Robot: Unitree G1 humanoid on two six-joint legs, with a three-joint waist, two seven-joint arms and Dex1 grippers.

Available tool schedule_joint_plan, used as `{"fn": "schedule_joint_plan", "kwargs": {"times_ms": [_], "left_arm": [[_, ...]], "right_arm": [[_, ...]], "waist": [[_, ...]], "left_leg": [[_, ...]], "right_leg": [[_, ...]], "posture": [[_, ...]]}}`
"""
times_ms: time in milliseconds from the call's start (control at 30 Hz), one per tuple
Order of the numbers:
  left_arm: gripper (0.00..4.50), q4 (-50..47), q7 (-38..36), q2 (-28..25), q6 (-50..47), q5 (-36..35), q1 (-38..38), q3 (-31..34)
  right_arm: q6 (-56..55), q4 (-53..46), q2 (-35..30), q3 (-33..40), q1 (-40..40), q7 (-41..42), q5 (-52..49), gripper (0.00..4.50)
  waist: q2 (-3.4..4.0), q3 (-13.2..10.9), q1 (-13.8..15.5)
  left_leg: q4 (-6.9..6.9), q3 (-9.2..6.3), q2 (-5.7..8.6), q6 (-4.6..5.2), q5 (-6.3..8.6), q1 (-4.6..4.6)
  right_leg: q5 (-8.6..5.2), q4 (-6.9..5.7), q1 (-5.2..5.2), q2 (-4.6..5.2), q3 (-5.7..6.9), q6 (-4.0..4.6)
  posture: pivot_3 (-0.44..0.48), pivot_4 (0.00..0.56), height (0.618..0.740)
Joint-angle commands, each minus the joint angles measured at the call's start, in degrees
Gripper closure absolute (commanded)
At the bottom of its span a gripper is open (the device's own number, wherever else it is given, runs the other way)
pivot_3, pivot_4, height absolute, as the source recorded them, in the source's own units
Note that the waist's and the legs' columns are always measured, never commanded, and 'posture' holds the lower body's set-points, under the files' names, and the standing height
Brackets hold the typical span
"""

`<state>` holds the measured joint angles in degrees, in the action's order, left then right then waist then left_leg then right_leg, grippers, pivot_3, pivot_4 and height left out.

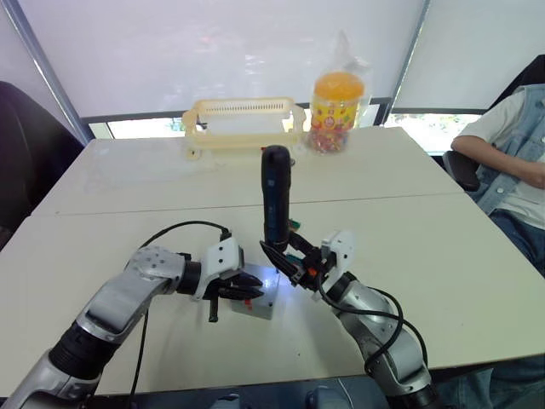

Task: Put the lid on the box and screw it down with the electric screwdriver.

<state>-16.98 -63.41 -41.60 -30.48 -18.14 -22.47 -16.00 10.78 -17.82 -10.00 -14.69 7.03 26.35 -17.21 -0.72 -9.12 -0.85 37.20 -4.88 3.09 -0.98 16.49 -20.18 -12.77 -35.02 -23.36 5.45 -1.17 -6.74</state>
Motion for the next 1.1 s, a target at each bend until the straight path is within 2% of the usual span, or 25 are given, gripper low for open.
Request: {"fn": "schedule_joint_plan", "kwargs": {"times_ms": [33, 867, 1033, 1100], "left_arm": [[3.7, 1.3, -0.1, -0.2, -0.6, 0.9, 1.4, -1.0], [3.7, 2.2, 0.0, 0.2, 0.7, 1.6, 1.9, -1.7], [3.7, 2.7, 0.0, 0.5, 1.2, 2.0, 2.0, -2.1], [3.7, 3.2, -0.1, 0.7, 1.4, 2.2, 1.8, -2.4]], "right_arm": [[2.5, 4.4, -1.9, -0.2, -2.9, 0.0, 2.3, 2.81], [0.7, 3.5, -2.9, 0.1, -3.1, -0.5, 3.8, 2.81], [4.6, -5.1, -3.4, 3.7, 0.0, -2.4, 0.3, 2.81], [10.0, -11.7, -3.7, 6.1, 3.2, -3.7, -3.7, 2.81]], "waist": [[0.0, 0.0, 0.0], [0.0, 0.0, 0.1], [0.12, -0.1, 0.2], [0.18, -0.2, 0.3]], "left_leg": [[-0.01, 0.0, 0.0, 0.0, 0.0, 0.0], [-0.12, -0.14, 0.0, -0.02, 0.01, -0.16], [-0.17, -0.18, 0.0, -0.03, 0.02, -0.27], [-0.18, -0.17, 0.02, -0.02, 0.01, -0.36]], "right_leg": [[0.0, 0.0, 0.0, 0.01, 0.0, 0.0], [-0.02, 0.39, 0.01, 0.09, 0.12, 0.0], [0.0, 0.69, 0.01, 0.1, 0.17, 0.01], [0.02, 0.74, 0.0, 0.12, 0.18, 0.01]], "posture": [[0.0, 0.15, 0.74], [0.0, 0.15, 0.74], [0.0, 0.15, 0.74], [0.0, 0.15, 0.74]]}}
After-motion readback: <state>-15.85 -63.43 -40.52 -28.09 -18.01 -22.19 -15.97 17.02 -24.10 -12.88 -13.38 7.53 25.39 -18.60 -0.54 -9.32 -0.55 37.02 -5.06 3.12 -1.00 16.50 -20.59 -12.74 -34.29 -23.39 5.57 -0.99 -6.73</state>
